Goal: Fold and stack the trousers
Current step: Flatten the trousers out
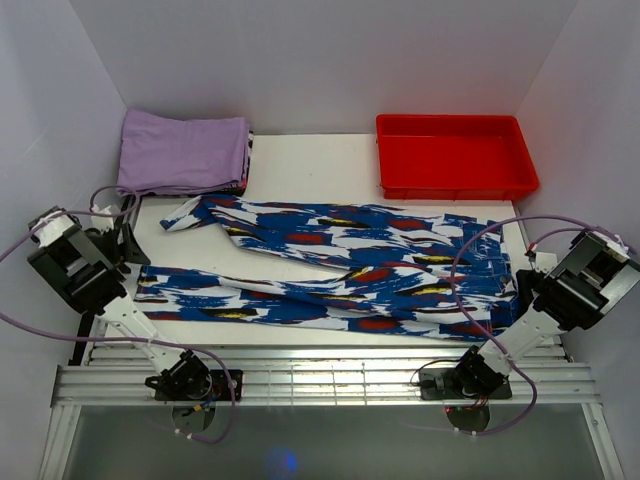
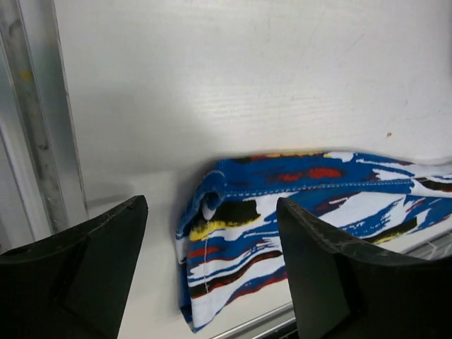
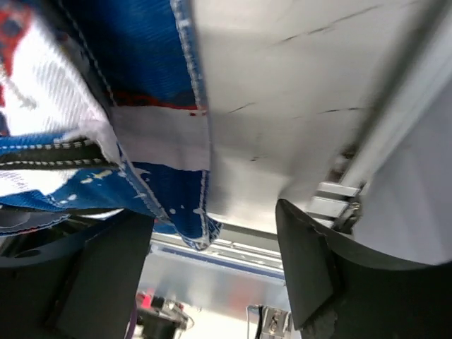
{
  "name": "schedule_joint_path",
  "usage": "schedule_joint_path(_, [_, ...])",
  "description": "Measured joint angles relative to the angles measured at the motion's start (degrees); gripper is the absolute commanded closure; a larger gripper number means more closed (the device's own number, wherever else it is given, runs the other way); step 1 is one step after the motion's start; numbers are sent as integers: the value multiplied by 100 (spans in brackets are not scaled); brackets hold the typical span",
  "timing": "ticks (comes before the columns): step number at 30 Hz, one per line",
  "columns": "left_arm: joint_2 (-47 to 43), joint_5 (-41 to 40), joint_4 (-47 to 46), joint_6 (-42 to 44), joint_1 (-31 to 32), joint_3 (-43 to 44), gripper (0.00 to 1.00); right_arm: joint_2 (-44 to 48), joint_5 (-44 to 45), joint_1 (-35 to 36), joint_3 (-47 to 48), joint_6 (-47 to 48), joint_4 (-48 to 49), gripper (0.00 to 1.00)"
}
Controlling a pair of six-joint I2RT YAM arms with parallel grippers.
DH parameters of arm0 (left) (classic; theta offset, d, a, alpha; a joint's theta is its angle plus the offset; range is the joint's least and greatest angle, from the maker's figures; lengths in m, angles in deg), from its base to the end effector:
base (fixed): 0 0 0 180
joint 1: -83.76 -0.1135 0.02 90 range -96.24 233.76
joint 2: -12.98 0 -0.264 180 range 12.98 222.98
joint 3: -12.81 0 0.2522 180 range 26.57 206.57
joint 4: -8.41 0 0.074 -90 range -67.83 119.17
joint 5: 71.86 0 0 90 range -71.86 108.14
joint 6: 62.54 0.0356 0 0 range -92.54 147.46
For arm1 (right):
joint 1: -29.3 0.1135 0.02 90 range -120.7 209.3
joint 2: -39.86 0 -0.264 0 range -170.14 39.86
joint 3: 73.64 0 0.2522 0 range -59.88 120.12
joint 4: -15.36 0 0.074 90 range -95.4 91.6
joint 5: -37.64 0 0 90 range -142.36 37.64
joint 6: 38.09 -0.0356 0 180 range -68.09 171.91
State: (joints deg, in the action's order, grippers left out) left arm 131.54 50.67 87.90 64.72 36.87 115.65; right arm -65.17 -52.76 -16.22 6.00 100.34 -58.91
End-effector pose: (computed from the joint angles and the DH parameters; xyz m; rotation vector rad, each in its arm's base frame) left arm 0.2734 0.2640 0.1735 -0.2669 2.7345 -0.6787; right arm 0.2089 -0.2124 0.1523 0.0759 -3.0245 -0.1941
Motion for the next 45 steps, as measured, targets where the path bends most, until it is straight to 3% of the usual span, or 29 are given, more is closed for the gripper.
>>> schedule_joint_path(1, [-7,-33,-107,-24,107,61,7,7,-13,-2,74,55,26,22])
schedule_joint_path(4, [-162,-61,-350,-39,208,173,6,162,-278,7,258,199,72,22])
schedule_joint_path(8, [-975,-13,-579,417,138,-48,18,739,-697,92,472,409,295,26])
schedule_joint_path(14, [-2695,-138,-326,1655,116,-1368,33,1565,-920,291,496,769,603,38])
schedule_joint_path(18, [-2933,-284,-173,2048,234,-2367,49,1882,-1200,439,466,1019,627,50])
schedule_joint_path(22, [-2811,-457,-219,2035,382,-3136,56,2277,-1449,1062,181,1091,625,57])
schedule_joint_path(28, [-2509,-968,-605,1711,448,-3685,54,2085,-1650,2234,-350,796,756,62])
schedule_joint_path(38, [-2052,-1797,-455,1523,205,-3115,56,798,-1047,2304,-446,103,1993,66])
schedule_joint_path(41, [-1985,-2155,-509,1770,133,-2924,51,673,-964,2308,-439,-46,2157,66])
schedule_joint_path(45, [-1858,-2240,-415,2262,85,-2524,35,717,-1014,2304,-459,85,2168,67])
